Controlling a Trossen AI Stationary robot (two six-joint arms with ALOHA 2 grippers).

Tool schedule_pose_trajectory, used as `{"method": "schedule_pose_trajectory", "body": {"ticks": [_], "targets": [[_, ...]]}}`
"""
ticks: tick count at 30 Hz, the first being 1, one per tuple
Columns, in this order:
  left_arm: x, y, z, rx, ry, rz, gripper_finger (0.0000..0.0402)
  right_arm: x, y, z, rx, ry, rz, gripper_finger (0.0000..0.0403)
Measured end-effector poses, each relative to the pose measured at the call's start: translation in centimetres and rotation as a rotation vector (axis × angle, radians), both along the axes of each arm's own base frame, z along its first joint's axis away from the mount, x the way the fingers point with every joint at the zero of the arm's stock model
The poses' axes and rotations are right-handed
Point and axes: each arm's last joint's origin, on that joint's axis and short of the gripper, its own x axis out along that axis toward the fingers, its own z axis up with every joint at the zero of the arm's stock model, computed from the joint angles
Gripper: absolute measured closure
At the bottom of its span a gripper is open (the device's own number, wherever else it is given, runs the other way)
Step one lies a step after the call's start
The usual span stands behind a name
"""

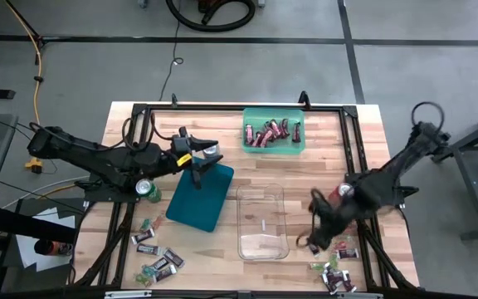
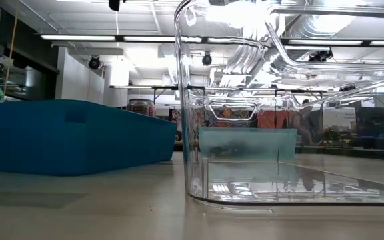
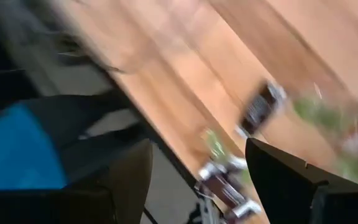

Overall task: Sort candy
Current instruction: Put the chocolate bar into the blue bin

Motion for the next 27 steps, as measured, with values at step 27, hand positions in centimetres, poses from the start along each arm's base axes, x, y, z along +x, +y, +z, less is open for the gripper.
{"method": "schedule_pose_trajectory", "body": {"ticks": [27], "targets": [[0.1, 0.6, -0.1, -0.025, -0.001, 0.003, 0.019, 3.1, 5.4, -12.8, -0.163, 0.466, -0.131, 0.022]]}}
